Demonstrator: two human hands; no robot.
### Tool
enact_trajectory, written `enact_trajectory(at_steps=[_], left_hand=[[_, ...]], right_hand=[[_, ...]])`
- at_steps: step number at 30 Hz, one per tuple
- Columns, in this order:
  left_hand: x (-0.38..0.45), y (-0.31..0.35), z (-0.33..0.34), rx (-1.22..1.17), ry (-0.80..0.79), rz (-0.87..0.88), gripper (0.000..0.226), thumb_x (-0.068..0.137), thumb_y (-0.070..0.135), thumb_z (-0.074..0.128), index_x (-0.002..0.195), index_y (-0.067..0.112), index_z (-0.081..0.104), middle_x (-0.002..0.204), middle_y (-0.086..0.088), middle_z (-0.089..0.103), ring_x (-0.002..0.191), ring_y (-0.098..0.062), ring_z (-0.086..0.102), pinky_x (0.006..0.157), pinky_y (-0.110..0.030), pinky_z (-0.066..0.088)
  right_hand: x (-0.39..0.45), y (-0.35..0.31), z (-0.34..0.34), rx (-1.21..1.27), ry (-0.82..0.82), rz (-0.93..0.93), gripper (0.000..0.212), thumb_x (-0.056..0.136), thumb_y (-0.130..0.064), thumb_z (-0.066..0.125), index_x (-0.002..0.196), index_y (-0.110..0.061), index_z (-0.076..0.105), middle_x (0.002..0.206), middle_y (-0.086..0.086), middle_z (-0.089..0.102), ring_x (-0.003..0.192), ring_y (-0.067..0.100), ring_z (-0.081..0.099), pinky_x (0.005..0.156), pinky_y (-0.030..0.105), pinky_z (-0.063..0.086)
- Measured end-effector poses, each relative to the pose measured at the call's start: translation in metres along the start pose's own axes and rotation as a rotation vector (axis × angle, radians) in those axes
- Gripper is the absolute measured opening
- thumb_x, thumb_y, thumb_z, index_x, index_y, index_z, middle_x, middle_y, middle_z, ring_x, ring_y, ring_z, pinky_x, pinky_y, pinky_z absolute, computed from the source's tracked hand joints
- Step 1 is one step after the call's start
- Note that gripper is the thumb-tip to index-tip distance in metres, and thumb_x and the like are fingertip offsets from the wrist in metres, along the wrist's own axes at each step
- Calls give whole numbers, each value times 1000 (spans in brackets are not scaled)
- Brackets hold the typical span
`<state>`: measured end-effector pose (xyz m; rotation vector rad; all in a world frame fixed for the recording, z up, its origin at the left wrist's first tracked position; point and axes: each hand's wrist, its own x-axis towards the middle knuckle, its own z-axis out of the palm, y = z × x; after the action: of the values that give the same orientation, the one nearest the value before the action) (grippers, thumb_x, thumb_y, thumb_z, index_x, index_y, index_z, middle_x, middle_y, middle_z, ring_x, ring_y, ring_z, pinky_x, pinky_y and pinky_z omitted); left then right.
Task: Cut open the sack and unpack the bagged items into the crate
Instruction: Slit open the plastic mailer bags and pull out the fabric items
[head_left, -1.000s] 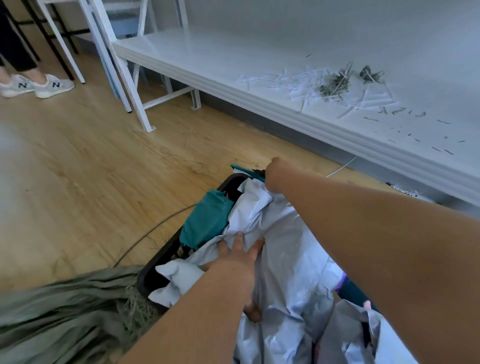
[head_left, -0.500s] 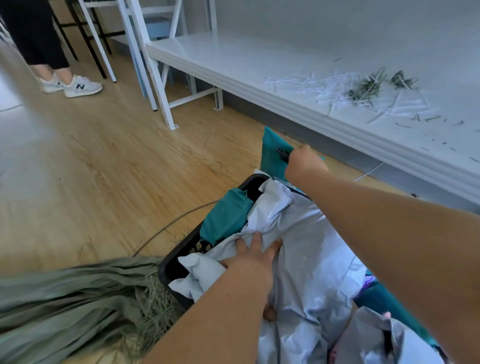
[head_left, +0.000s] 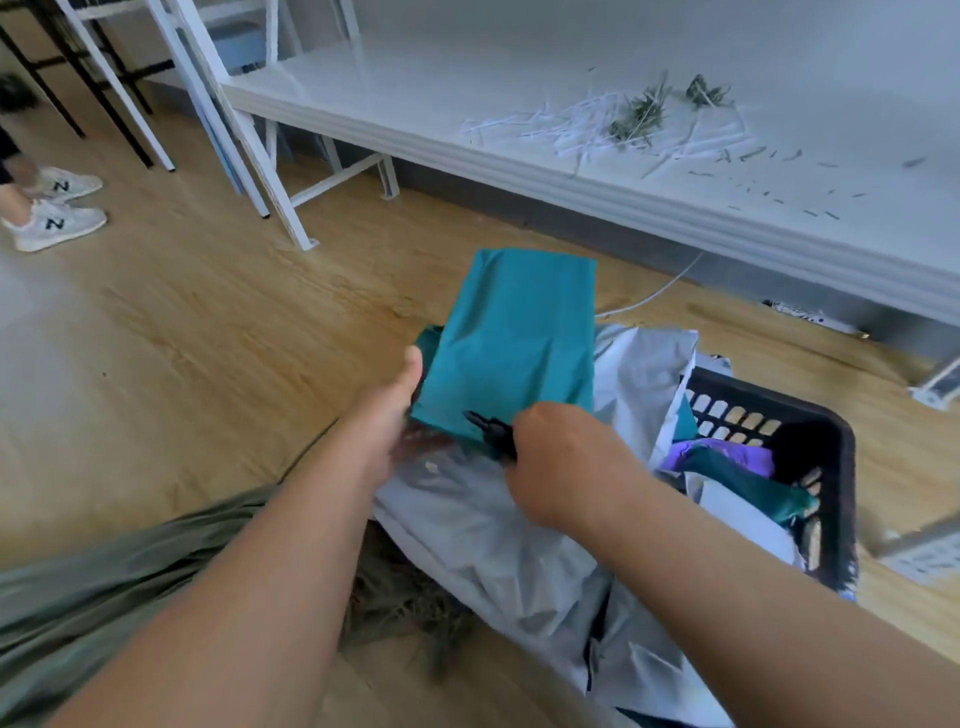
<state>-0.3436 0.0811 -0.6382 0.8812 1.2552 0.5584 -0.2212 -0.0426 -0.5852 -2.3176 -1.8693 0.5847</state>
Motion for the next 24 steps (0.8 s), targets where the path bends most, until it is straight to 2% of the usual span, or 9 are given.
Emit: enact_trajectory(at_steps=[2, 4, 6, 9, 13, 16, 18, 20, 24], left_hand=[[-11, 15, 0, 154, -206, -96, 46, 86, 63, 51, 100, 23, 69, 91, -2, 76, 77, -21, 74, 60, -35, 59], [-15, 17, 4, 468, -261, 14, 43, 88, 37, 66, 128, 25, 55, 110, 0, 71, 91, -22, 72, 74, -41, 60], [-12, 16, 7, 664, -169, 161, 66, 87, 7, 64, 144, 28, 37, 130, -2, 59, 108, -25, 63, 89, -46, 54], [-8, 17, -3, 808, -203, 181, 77, 86, -5, 57, 149, 29, 28, 145, -2, 45, 126, -25, 50, 100, -46, 47], [2, 21, -10, 1303, -66, 195, 73, 86, 4, 57, 149, 27, 28, 147, -4, 43, 126, -27, 49, 104, -38, 43], [-5, 25, 14, 1341, 138, 506, 77, 86, 23, 66, 149, 31, 24, 152, -4, 34, 135, -29, 38, 110, -39, 35], [-6, 19, 33, 1437, -41, 597, 95, 78, 41, 74, 152, 31, 14, 159, -2, 16, 145, -26, 18, 117, -43, 22], [-8, 3, 46, 1627, -181, 479, 104, 75, 48, 74, 153, 32, 6, 162, -1, 2, 148, -25, 8, 118, -43, 19], [-6, -24, 54, 1750, -183, 312, 105, 81, 45, 71, 152, 32, -5, 161, -1, -10, 148, -28, 2, 117, -46, 21]], right_hand=[[-10, -1, 7, 21, -150, 11, 22, 91, -23, 50, 72, -13, 46, 85, 6, 55, 81, 28, 56, 66, 30, 41], [-18, -2, 7, 42, -259, 15, 22, 90, -25, 50, 70, -16, 48, 72, 0, 48, 70, 23, 52, 61, 27, 41], [-24, 1, -4, 93, -260, 37, 17, 87, -26, 50, 85, -15, 62, 76, 2, 58, 74, 23, 59, 64, 28, 48], [-27, 12, -22, 123, -57, 111, 28, 86, -22, 46, 104, -20, 67, 102, 7, 66, 96, 27, 64, 84, 37, 54], [-11, 22, -31, 0, 68, 154, 35, 86, -14, 45, 117, -19, 60, 118, 5, 57, 104, 28, 60, 77, 35, 49], [17, 25, -34, -69, 75, 154, 40, 86, -11, 44, 125, -19, 52, 126, 6, 47, 108, 29, 58, 76, 38, 47], [34, 27, -35, -42, 4, 157, 44, 87, -7, 42, 129, -16, 50, 126, 10, 53, 107, 29, 59, 83, 40, 51], [44, 31, -30, -7, -169, 190, 38, 92, -3, 36, 127, -4, 51, 103, 15, 67, 84, 27, 65, 78, 38, 54], [51, 39, -25, 191, -319, 271, 33, 95, -1, 32, 121, 8, 50, 74, 17, 61, 64, 25, 60, 79, 38, 56]])
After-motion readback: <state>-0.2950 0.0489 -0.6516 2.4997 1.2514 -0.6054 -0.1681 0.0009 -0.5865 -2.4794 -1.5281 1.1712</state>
